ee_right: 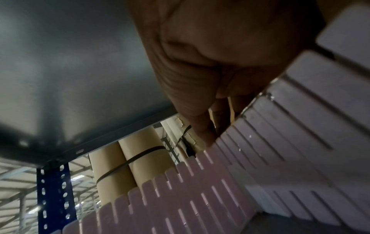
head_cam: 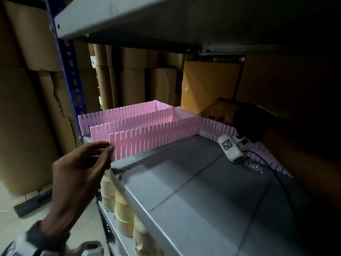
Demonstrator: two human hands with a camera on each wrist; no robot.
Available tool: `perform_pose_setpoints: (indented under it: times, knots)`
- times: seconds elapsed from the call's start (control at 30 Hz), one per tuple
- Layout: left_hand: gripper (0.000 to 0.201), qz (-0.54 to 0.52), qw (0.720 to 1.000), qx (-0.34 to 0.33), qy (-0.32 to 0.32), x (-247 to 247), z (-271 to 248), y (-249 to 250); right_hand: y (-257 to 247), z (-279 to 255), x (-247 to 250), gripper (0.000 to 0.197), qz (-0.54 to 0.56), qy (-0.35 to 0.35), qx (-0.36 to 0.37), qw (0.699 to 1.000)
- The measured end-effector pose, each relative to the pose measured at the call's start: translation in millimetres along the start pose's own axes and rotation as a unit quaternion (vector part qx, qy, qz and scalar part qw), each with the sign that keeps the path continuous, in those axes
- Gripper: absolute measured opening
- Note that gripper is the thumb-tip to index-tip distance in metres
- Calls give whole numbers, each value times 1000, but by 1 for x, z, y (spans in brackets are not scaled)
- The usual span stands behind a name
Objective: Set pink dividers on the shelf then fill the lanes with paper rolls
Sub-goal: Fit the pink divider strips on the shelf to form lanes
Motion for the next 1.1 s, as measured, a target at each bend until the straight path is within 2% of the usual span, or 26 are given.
perform_pose_setpoints:
  times: [0.1, 0.17, 0.27, 0.37, 0.5, 0.63, 0.73, 0.87, 0.97, 1.1]
  knots:
    - [28, -11, 1000, 8, -1, 0, -2, 3, -10, -3, 3, 29, -35, 40, 21, 998]
    - [27, -4, 1000, 2, 1, 0, -6, 7, -19, -7, 7, 30, -79, 80, 65, 992]
    - [25, -15, 1000, 0, -4, -1, -9, 11, -30, -15, 7, 30, -170, 118, 135, 969]
    - [25, -10, 1000, 1, -8, -3, -13, 12, -34, -19, 3, 31, -224, 137, 168, 950]
    - [21, -12, 1000, 1, -5, -2, -16, 13, -38, -18, 4, 32, -233, 144, 188, 943]
    - [22, -19, 999, 18, -38, -5, -22, 7, -42, -19, 2, 29, -225, 144, 226, 937]
    - [21, 6, 997, 37, -62, -5, -26, -1, -41, -16, 2, 28, -226, 147, 230, 935]
    - [31, 0, 996, 45, -74, -5, -29, -4, -42, -16, 4, 30, -220, 158, 239, 933]
    - [26, 1, 996, 41, -75, -5, -29, -6, -42, -17, 6, 33, -215, 170, 239, 931]
    - [23, 8, 996, 26, -84, -7, -30, -7, -39, -16, 1, 32, -228, 144, 227, 936]
Point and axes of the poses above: each hand's wrist, its own z-axis towards the middle knuckle, its own x-axis out of the back of the hand, y = z × x, the point moved 10 cm from there along z, towards the middle knuckle, and after that the axes turned 10 degrees about -x, right-handed, at the moved point
